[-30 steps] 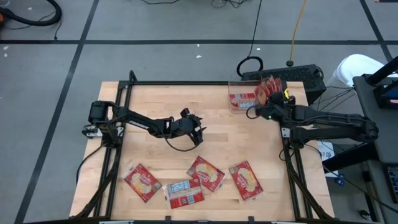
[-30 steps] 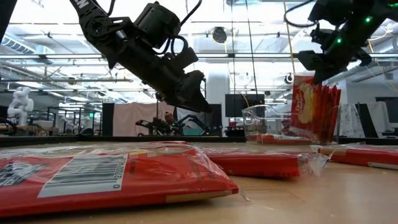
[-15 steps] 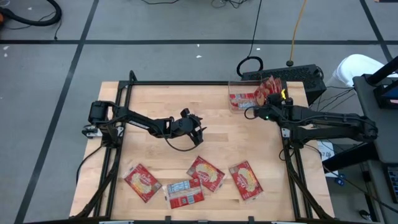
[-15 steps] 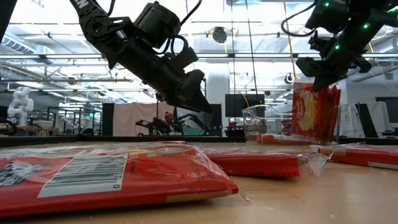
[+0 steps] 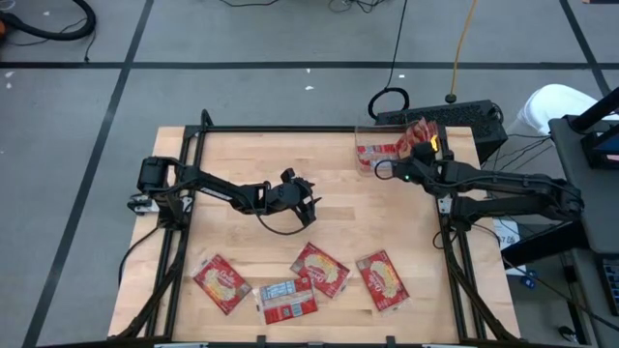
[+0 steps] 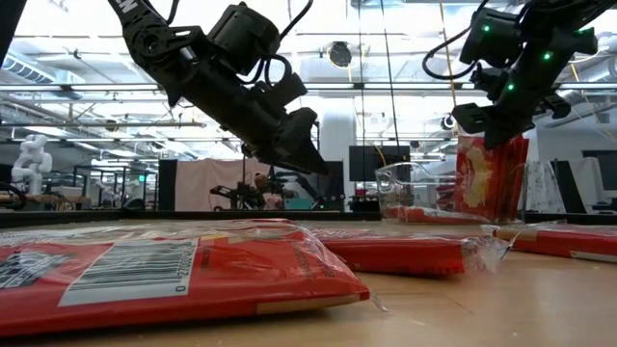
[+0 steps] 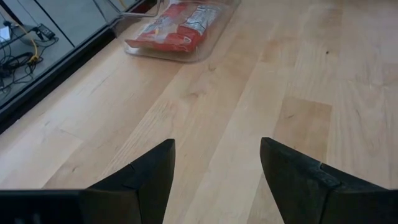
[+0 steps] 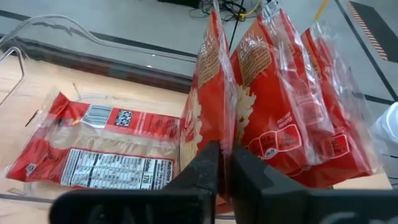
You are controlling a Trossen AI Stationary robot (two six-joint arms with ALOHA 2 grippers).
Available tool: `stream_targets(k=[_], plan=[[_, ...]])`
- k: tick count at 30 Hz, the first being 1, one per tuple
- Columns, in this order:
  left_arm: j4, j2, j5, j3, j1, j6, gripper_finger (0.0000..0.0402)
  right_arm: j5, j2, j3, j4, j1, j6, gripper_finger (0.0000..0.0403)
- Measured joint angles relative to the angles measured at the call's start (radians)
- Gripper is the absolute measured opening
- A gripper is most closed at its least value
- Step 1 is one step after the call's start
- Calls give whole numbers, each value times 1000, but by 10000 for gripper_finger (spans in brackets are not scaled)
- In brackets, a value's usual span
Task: Sort popcorn bags into baskets
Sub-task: Put the red popcorn bag into the transparent bin, then adjust the red popcorn bag in the transparent bin
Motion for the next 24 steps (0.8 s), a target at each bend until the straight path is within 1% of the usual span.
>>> stream_targets(k=[7,14,20,22,24], plan=[[-4,0,0,0,0,-2,241,-2,-19,0,42,0,-7,78],[-4,0,18,0,0,-5,241,82,-85,0,33,0,-54,131],[-4,0,19,0,0,-5,241,163,-134,-1,51,0,-136,143],[-4,0,19,0,0,-5,241,187,-146,-1,95,0,-196,143],[-4,0,19,0,0,-5,241,182,-160,-1,168,0,-267,143]])
